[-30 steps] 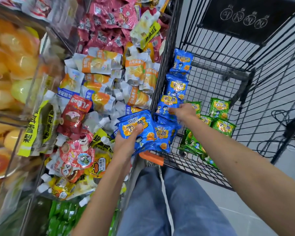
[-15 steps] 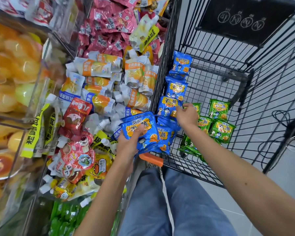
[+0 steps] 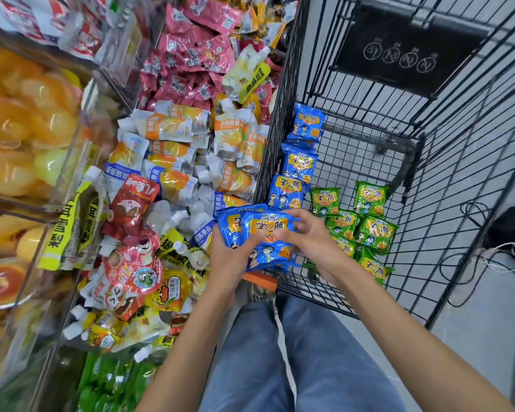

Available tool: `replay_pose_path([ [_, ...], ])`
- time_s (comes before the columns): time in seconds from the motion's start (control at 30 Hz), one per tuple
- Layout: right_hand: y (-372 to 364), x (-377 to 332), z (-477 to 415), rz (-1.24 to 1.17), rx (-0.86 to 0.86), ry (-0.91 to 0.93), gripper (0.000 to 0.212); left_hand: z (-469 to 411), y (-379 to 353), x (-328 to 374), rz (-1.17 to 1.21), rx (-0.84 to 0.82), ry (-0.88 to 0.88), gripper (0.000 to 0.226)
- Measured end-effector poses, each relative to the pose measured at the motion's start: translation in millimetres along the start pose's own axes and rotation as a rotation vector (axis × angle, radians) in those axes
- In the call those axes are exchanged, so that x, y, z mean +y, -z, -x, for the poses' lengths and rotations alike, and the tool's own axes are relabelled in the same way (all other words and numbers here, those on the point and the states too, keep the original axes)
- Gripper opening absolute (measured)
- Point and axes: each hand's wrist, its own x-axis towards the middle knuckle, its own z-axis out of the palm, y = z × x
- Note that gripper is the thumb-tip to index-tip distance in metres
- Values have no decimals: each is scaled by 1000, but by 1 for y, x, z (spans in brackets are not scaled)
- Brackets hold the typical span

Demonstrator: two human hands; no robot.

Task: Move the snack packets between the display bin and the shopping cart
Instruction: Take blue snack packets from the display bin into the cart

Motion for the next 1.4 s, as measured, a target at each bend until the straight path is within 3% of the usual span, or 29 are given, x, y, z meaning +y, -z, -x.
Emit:
replay_pose_path([
  [0.1,19,-4,-16,-239,129,-75,37,0,-2,5,-80,29,21,76],
  [0.2,40,-10,-49,-317,362,-106,39,-7,0,6,-70,94,6,50],
  [0.37,39,-3,-104,-142,447,-141,45,-16,5,2,-67,126,3,20],
  [0.47,28,5,-124,-12,445,-133,43,-17,7,0,-54,112,16,25],
  [0.6,24,14,-134,241,582,-57,54,-18,7,-3,-23,113,26,37],
  [0.7,24,19,-132,392,596,-30,65,-18,7,-8,-14,113,9,18],
  [0.83,26,25,-128,421,573,-18,72,-17,4,-6,-27,123,0,15],
  [0.97,26,24,-113,415,590,-12,62,-14,1,0,-55,119,-7,19],
  [1.07,20,15,-90,345,647,107,31,-11,-3,4,-64,108,-24,24],
  [1.13,13,6,-68,165,541,190,19,-9,-9,9,-82,89,-42,25],
  [1.27,5,-8,-26,16,105,162,21,-10,-27,20,-139,7,-155,10],
  [1.33,10,-14,-22,-41,95,120,35,-15,-36,27,-220,-25,-250,11],
  [1.4,21,-25,-29,-179,136,80,36,-25,-43,34,-440,-7,-388,18],
])
